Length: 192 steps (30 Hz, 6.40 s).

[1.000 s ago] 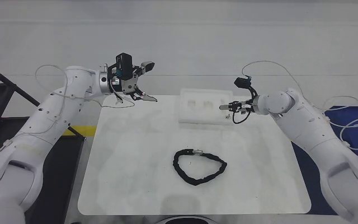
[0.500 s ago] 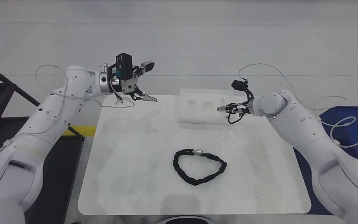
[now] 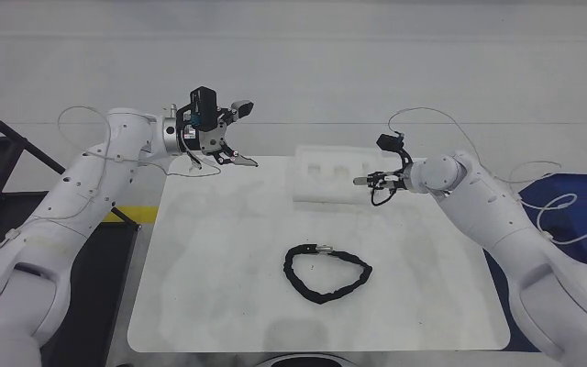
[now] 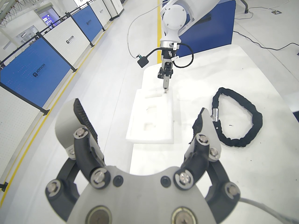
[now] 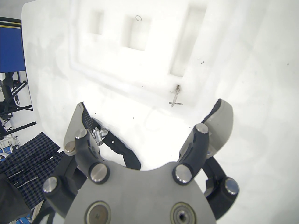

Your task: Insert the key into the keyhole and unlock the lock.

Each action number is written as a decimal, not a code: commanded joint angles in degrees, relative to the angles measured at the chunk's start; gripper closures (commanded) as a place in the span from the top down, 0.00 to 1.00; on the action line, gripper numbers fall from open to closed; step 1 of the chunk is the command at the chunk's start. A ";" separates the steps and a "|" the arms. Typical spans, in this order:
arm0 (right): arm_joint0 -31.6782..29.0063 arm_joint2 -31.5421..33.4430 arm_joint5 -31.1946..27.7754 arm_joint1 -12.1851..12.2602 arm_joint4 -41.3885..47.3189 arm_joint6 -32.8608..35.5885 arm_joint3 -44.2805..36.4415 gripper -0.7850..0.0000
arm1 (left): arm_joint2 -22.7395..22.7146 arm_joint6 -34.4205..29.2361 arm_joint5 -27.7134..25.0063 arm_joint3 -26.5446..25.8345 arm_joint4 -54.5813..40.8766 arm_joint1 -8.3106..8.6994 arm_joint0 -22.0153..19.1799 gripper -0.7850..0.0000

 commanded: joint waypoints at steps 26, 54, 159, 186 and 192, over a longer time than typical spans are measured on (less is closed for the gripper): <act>2.66 -0.92 2.90 -7.04 -6.13 2.74 9.42 0.86 | 0.00 0.00 0.00 0.00 0.00 0.00 0.00 1.00; 3.94 -0.28 3.27 -12.82 -10.60 2.59 19.54 0.44 | 0.00 0.00 0.00 0.00 0.00 0.00 0.00 1.00; -26.48 53.22 2.11 11.53 2.96 38.05 -52.91 0.00 | 0.00 0.00 0.00 0.00 0.00 0.00 0.00 1.00; -26.42 53.31 2.41 11.65 4.21 38.21 -52.44 0.00 | 0.00 0.00 0.00 0.00 0.00 0.00 0.00 1.00; -26.42 53.31 2.41 11.65 4.21 38.21 -52.44 0.00 | 0.00 0.00 0.00 0.00 0.00 0.00 0.00 1.00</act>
